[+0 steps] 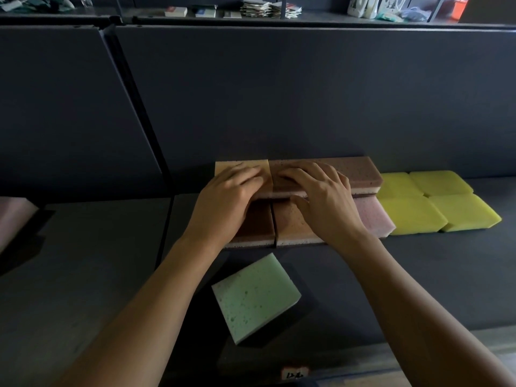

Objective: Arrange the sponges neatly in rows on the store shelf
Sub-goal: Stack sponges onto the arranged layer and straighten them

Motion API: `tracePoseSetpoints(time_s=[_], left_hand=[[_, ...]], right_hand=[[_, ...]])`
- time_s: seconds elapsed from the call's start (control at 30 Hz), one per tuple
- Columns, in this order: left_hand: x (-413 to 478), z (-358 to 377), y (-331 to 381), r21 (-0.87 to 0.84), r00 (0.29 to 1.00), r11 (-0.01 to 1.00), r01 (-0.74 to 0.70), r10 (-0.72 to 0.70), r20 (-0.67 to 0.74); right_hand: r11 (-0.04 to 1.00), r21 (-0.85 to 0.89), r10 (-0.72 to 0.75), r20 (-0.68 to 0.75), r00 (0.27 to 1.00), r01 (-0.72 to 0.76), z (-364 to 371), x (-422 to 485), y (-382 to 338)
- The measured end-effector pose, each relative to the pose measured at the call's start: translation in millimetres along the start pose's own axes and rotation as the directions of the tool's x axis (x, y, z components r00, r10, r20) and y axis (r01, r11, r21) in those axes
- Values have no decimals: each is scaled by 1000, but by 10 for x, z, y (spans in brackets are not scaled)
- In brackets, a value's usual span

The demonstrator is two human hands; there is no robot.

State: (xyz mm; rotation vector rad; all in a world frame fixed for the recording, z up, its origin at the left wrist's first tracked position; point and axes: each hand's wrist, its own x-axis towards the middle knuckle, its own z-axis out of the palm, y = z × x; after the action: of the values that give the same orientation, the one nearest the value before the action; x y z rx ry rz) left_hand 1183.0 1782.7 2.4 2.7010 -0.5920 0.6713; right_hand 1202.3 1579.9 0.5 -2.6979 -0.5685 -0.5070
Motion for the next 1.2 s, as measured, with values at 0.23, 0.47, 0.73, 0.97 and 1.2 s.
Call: tracePoseSetpoints(time_s=[0.23,0.47,0.73,0.97,1.2], left_hand=[[4,12,-1,-23,1000,1000,17,-17,19],[30,-6,36,-8,994,997,77,-76,78],[-91,-144,130,58,987,998,29,-38,159],[-715,-525,508,13,987,997,72,-73,144],[-1169,-490,760,37,948,988,150,-154,279]], right_hand=[[1000,11,-2,-2,1000,2,4,6,-5],[1000,10,15,1,1000,-15,22,0,-13],[1000,21,-3,22,1000,2,-73,-89,-75],[974,217,-73,21,997,66,-343,-594,-263],[948,302,-131,86,988,100,-374,-1048,-344]])
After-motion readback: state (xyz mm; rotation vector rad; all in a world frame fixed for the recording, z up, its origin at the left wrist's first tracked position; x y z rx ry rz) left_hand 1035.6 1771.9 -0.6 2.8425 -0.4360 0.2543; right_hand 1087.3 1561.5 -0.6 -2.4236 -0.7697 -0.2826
